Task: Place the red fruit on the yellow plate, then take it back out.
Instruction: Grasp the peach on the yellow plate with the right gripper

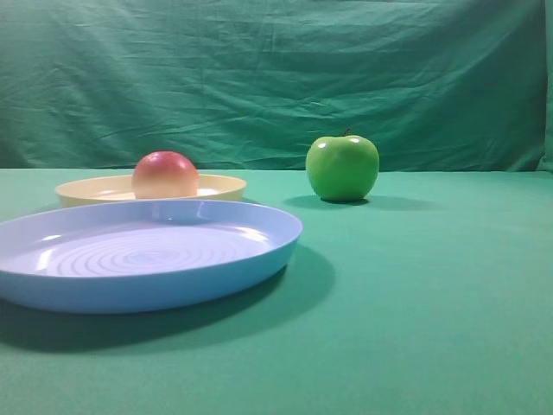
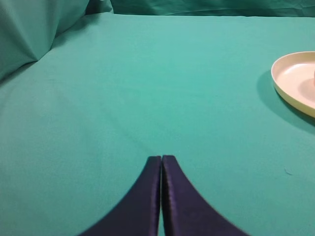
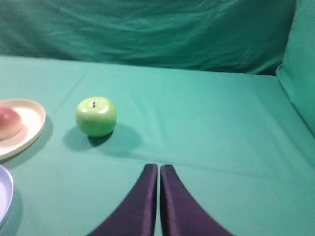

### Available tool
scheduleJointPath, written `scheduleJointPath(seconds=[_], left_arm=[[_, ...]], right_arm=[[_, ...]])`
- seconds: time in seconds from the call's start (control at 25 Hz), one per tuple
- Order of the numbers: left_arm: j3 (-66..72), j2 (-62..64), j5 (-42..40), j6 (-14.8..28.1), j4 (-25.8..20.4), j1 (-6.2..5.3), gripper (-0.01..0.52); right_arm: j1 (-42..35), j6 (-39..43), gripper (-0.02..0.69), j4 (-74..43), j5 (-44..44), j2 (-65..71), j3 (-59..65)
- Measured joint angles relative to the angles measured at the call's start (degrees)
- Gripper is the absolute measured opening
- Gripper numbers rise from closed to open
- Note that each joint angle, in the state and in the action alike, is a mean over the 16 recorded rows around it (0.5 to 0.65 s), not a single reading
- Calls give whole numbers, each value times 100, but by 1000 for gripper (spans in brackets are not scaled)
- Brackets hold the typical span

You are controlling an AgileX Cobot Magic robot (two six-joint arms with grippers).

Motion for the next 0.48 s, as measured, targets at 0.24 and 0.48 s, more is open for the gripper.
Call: scheduleJointPath(seconds=[0.24,0.48], left_arm=[[0,0,0,0,0,0,0],[0,0,0,0,0,0,0]], right_arm=[[550,-450,0,198,905,1451,-1278],[795,-1015,0,785,1319,2789,-2237]])
